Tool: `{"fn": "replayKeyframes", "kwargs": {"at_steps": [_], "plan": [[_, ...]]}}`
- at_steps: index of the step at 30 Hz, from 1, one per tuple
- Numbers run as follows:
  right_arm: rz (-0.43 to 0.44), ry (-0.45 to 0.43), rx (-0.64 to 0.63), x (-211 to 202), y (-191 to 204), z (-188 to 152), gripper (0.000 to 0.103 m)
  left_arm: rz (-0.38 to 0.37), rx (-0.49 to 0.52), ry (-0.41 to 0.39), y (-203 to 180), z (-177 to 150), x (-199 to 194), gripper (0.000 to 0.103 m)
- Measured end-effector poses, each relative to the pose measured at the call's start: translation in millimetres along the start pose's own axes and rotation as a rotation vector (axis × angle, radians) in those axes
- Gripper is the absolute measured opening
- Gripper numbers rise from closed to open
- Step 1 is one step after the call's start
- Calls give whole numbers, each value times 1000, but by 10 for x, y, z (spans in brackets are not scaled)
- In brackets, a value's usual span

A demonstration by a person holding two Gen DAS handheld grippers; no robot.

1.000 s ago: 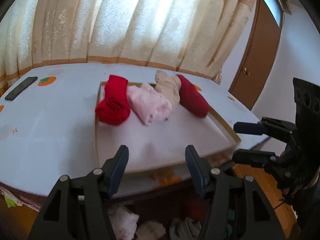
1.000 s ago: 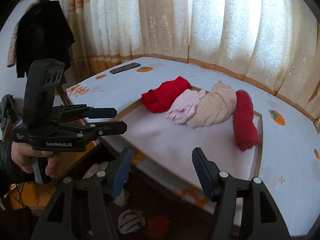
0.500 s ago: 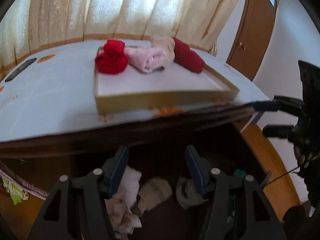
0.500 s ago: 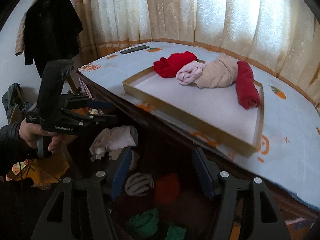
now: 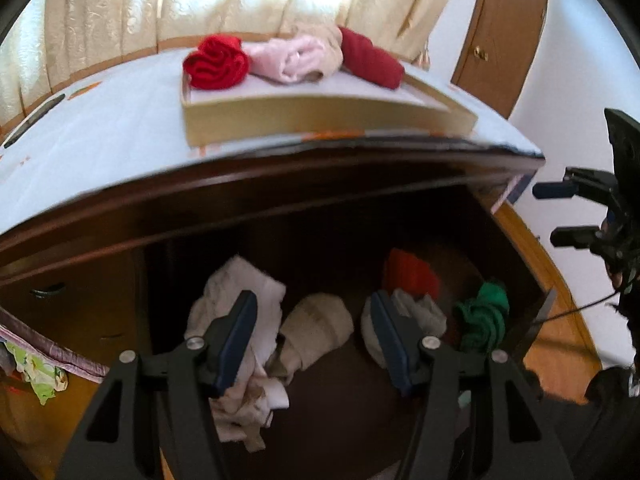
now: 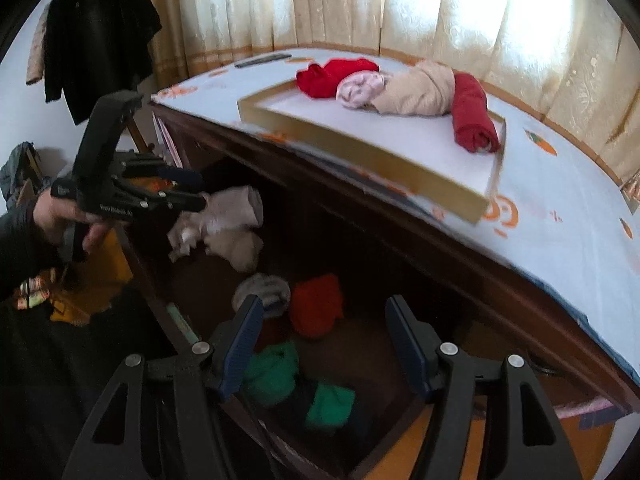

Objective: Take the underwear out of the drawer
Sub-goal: 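Move both open grippers back down into the open drawer, then reach the left gripper to the white underwear while the right gripper reaches the green sock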

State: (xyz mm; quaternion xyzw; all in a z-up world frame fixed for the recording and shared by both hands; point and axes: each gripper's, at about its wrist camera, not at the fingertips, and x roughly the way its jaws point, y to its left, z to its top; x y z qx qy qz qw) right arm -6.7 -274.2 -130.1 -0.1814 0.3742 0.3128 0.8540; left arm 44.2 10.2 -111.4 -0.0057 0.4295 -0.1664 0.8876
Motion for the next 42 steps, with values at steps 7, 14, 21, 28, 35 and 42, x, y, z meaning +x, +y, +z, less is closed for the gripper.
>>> {"fn": "replayKeyframes", "kwargs": {"at_steps": [7, 14, 21, 28, 35, 42], "plan": [[-24, 85, -32, 60, -95, -217, 66, 6, 61, 108, 4, -122, 88, 60], [-6, 153, -150, 65, -10, -373, 66, 67, 117, 206, 93, -189, 291, 60], [-14, 234, -189, 225, -80, -428, 66, 113, 144, 236, 181, -130, 383, 60], [28, 243, -221, -69, -143, -527, 66, 133, 161, 259, 187, -124, 489, 60], [123, 202, -174, -138, -179, -485, 66, 178, 187, 279, 226, -133, 581, 60], [101, 182, -61, 105, -349, -404, 66, 206, 194, 300, 245, -147, 646, 60]]}}
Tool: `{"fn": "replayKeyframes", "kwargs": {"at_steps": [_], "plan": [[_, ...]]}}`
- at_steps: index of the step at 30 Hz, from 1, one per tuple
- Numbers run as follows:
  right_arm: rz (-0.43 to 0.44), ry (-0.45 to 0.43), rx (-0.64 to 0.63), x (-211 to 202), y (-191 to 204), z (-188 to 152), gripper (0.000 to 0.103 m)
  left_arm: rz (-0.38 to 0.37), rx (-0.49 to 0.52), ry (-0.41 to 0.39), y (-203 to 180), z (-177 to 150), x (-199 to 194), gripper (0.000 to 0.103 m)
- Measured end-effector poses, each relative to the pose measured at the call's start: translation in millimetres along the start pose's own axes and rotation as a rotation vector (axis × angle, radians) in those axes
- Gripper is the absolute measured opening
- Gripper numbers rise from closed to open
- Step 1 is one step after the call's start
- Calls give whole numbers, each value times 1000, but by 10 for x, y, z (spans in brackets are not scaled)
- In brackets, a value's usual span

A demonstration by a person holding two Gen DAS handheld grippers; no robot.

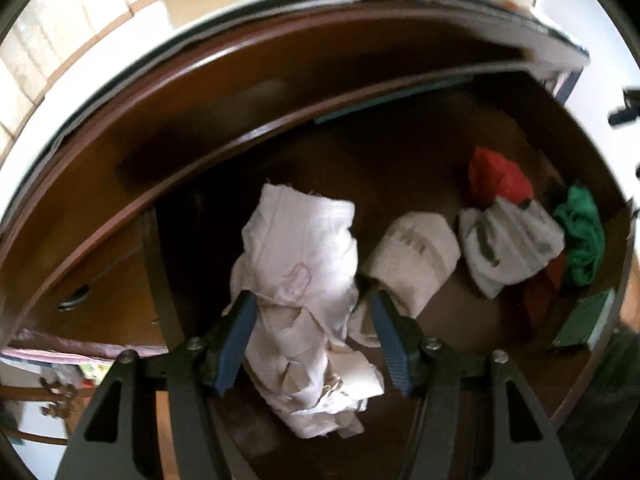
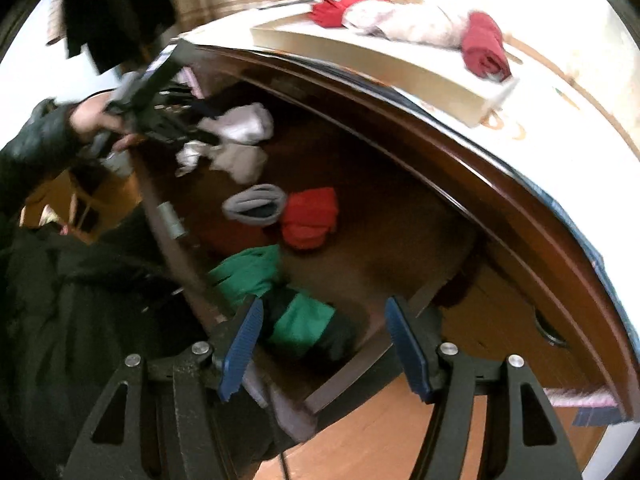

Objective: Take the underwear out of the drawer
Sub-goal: 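Reach the left gripper to the white underwear while the right gripper reaches the green sock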

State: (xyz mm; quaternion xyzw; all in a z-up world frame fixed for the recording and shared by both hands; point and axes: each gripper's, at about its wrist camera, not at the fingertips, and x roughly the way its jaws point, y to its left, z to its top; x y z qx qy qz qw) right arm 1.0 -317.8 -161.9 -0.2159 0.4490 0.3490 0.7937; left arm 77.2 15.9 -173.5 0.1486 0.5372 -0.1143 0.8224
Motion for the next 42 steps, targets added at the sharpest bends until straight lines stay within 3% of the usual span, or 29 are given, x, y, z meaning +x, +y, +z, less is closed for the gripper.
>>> {"fn": "replayKeyframes", "kwargs": {"at_steps": [7, 15, 21, 27, 31, 39, 42], "plan": [[-8, 67, -87, 406, 6, 173, 66, 2, 10, 29, -59, 95, 94, 60], [-36, 245, -248, 888, 43, 248, 66, -3, 43, 43, -70, 219, 181, 60], [21, 346, -354, 1076, 170, 233, 65, -24, 61, 60, -80, 279, 269, 60], [143, 443, -379, 1239, 164, 295, 65, -37, 73, 69, -97, 355, 354, 66], [194, 467, -379, 1340, 166, 356, 65, -33, 89, 72, -119, 381, 407, 66], [168, 490, -388, 1553, 215, 395, 65, -26, 95, 77, -135, 415, 452, 66], [154, 485, -377, 1562, 210, 407, 65, -30, 99, 82, -163, 433, 483, 72]]}}
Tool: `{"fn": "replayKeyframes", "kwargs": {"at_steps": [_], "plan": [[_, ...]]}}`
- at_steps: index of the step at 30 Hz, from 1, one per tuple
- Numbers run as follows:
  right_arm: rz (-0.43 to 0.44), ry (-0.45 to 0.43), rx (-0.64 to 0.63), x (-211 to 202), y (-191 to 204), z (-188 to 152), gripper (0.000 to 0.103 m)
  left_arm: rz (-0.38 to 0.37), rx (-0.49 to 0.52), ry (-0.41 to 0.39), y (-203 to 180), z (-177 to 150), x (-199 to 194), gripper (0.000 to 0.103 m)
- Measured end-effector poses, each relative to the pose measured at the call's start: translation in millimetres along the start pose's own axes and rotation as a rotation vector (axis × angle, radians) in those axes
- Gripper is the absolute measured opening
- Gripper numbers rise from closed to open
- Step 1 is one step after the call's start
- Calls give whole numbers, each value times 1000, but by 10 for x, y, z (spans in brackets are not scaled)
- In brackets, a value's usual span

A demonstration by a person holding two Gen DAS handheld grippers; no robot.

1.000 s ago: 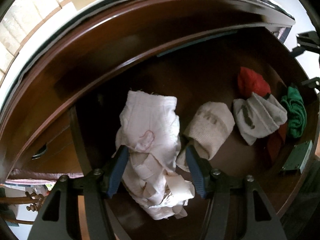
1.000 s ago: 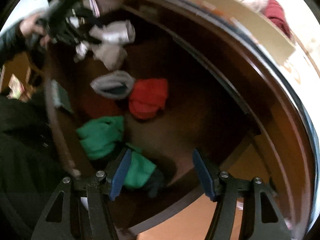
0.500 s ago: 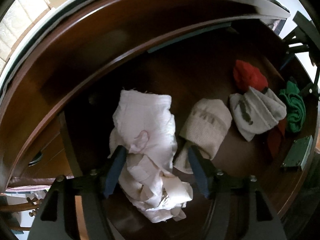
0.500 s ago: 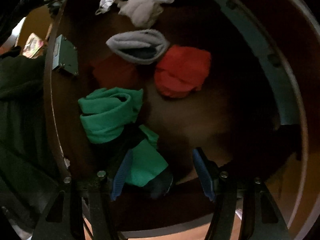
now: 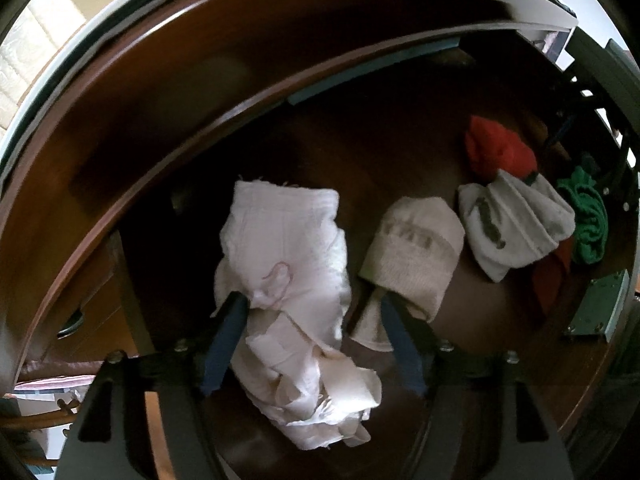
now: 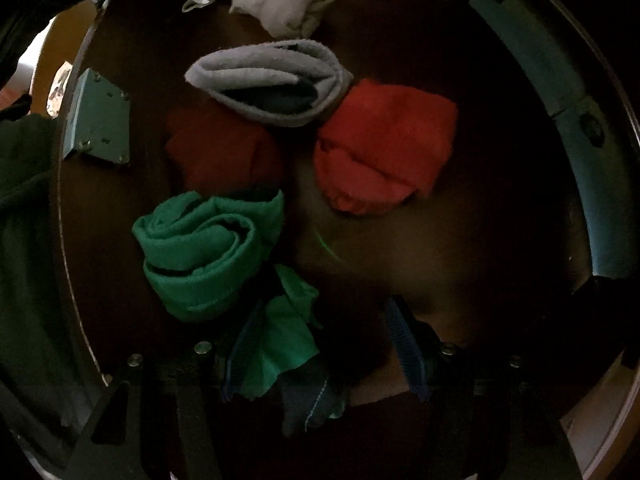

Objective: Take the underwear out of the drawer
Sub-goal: 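Reach the left gripper to the white underwear while the right gripper reaches the green sock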

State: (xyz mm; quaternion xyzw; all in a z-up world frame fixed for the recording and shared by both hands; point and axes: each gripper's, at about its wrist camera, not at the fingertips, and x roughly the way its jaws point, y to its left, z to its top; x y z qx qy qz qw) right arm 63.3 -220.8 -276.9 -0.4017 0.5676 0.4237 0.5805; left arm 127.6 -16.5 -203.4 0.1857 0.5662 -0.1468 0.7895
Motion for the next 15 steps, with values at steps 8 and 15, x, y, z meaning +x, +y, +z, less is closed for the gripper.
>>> {"fn": "replayKeyframes", "kwargs": {"at_steps": [8, 15], "plan": [[34, -34, 32, 3, -31, 44, 63, 0, 17, 14, -105, -72, -29, 77], [2, -53, -27, -113, 75, 0, 35, -10, 15, 11, -132, -57, -21, 79]]}}
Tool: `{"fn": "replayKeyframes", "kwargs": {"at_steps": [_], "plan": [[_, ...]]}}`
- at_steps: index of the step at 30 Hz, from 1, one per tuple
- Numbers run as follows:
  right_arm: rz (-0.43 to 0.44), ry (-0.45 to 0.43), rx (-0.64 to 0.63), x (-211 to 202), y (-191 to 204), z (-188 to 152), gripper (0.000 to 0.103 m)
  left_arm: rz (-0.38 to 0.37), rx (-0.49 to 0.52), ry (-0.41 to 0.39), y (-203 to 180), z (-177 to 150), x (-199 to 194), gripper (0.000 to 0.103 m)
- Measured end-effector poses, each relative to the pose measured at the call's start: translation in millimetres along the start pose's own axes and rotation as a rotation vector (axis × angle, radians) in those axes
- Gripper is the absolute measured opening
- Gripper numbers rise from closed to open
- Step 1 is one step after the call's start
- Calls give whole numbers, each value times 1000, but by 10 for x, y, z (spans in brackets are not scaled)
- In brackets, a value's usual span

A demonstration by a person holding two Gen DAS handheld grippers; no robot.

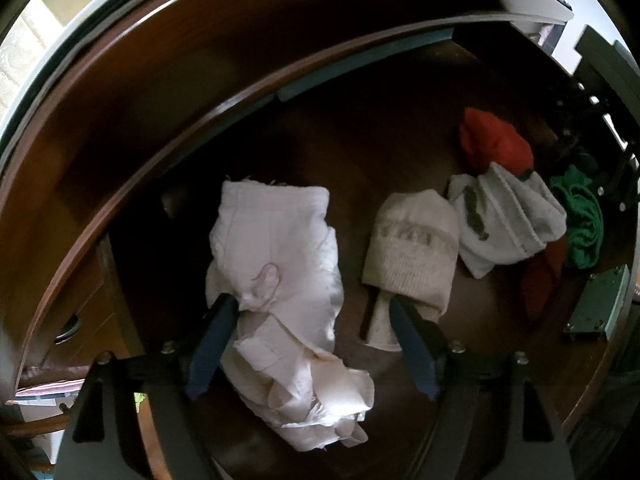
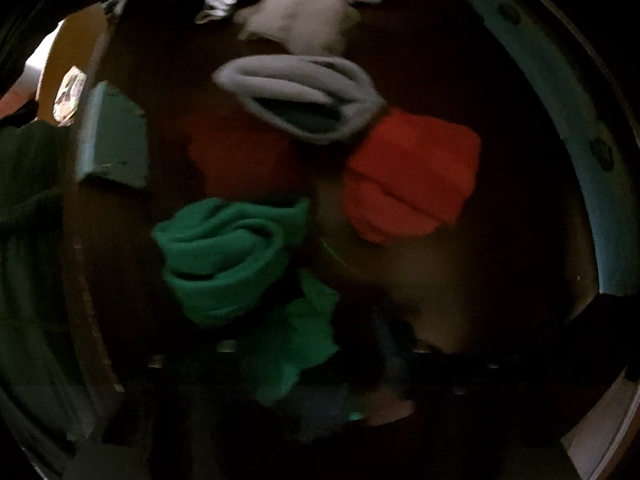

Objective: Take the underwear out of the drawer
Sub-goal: 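Reach the left gripper to the white underwear while the right gripper reaches the green sock, then close the left gripper on the white underwear while the right gripper closes on the green sock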

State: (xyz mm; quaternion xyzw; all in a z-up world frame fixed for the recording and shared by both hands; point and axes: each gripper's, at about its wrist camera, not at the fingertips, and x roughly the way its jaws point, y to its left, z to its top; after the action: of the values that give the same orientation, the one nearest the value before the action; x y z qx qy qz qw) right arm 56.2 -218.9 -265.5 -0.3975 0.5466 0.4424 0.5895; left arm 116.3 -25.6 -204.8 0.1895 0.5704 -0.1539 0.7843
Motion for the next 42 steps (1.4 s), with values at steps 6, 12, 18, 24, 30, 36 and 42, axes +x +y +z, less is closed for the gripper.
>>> {"fn": "replayKeyframes", "kwargs": {"at_steps": [6, 12, 18, 24, 30, 36, 42], "plan": [[-175, -44, 105, -124, -196, 19, 35, -5, -4, -3, 117, -14, -30, 79], [-196, -45, 124, -257, -366, 0, 36, -1, 0, -1, 128, -28, 20, 80], [-159, -44, 7, -419, -272, -23, 51, -2, 20, 18, 85, -12, 47, 87], [-143, -32, -53, -352, -74, 13, 58, -14, 37, 42, 47, 20, 31, 95], [-161, -71, -38, -549, -23, 47, 59, 37, 55, 59, 21, 37, 95, 89], [-168, -24, -125, -549, 80, -107, 61, 125, 49, 50, 43, -4, 103, 67], [-168, 20, -147, -219, 332, 222, 61, 171, 62, 46, 60, -80, 87, 48]]}}
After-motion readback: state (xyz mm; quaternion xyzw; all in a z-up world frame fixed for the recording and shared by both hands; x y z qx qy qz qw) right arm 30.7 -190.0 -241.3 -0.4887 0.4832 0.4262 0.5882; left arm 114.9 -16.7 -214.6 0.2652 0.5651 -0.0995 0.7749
